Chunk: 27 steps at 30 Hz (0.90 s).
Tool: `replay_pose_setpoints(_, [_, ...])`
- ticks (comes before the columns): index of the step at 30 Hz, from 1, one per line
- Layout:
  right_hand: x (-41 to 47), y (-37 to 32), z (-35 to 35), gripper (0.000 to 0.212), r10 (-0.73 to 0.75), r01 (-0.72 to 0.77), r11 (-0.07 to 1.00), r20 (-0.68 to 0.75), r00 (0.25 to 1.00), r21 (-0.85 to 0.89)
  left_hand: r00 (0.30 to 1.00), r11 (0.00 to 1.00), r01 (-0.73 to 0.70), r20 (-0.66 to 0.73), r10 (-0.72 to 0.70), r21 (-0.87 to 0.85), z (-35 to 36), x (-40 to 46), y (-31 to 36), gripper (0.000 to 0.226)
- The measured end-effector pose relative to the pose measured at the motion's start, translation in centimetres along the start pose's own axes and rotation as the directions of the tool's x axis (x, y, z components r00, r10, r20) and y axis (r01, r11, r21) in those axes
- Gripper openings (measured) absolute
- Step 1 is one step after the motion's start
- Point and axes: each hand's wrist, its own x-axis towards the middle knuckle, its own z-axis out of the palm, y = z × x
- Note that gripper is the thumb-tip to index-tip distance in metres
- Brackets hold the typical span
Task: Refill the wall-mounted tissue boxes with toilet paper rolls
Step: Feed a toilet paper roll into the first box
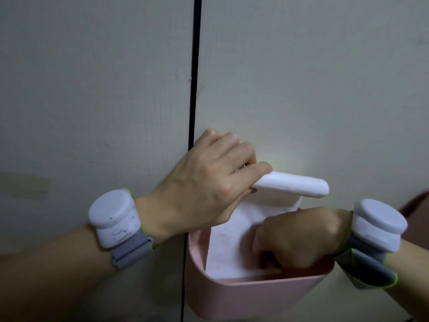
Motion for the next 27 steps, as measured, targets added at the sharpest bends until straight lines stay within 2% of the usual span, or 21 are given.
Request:
replay_pose_setpoints(4, [-1.0, -0.4, -0.8, 0.033, -0.095, 0.096, 0.995, -0.036, 0.995, 0.034, 1.0, 1.0, -0.011, 0.0, 0.011, 0.004, 0.0, 0.0, -0.1, 0.021])
replay_pose_setpoints(7, [-2.8, -0.3, -1.5, 0.035, -0.14, 0.166, 0.981, -0.226, 0.964, 0.101, 1.0, 1.0, -0.023, 0.018, 0.023, 0.011, -0.1, -0.1, -0.2, 0.02])
replay_pose_setpoints(11, [-6.9, -0.1, -2.9, 0.025, -0.157, 0.253, 0.949, -0.414, 0.897, 0.189, 0.998, 1.0, -0.03, 0.053, 0.03, 0.005, -0.5, -0.5, -0.4, 0.019])
replay_pose_setpoints(13, [-8.6, 0.3, -3.4, 0.019, -0.141, 0.28, 0.94, -0.53, 0.837, 0.193, 0.997, 1.0, -0.027, 0.068, 0.027, -0.002, -0.7, -0.6, -0.5, 0.019])
replay_pose_setpoints(16, [-9.5, 1.6, -3.9, 0.01, -0.093, 0.25, 0.963, -0.753, 0.651, 0.097, 0.995, 1.0, -0.015, 0.097, 0.016, -0.006, -1.0, -0.4, -0.4, 0.019])
replay_pose_setpoints(18, [-9.3, 2.1, -4.1, 0.009, -0.036, 0.219, 0.969, -0.804, 0.594, 0.119, 0.992, 1.0, -0.007, 0.124, 0.009, -0.017, -1.3, -0.4, -0.3, 0.02])
replay_pose_setpoints(20, [-8.5, 2.3, -3.8, 0.02, -0.008, 0.207, 0.966, -0.782, 0.624, 0.156, 0.988, 0.999, 0.003, 0.157, 0.002, -0.032, -1.6, -0.5, -0.3, 0.022])
replay_pose_setpoints(23, [-7.1, 1.8, -3.2, 0.032, -0.042, 0.208, 0.968, -0.729, 0.683, 0.139, 0.98, 0.994, 0.056, 0.196, -0.037, -0.093, -2.0, -0.9, -0.1, 0.023])
replay_pose_setpoints(27, [-6.3, 1.4, -3.4, 0.024, -0.052, 0.198, 0.973, -0.736, 0.675, 0.114, 0.96, 0.952, 0.206, 0.235, -0.151, -0.228, -3.0, -0.7, -0.1, 0.026])
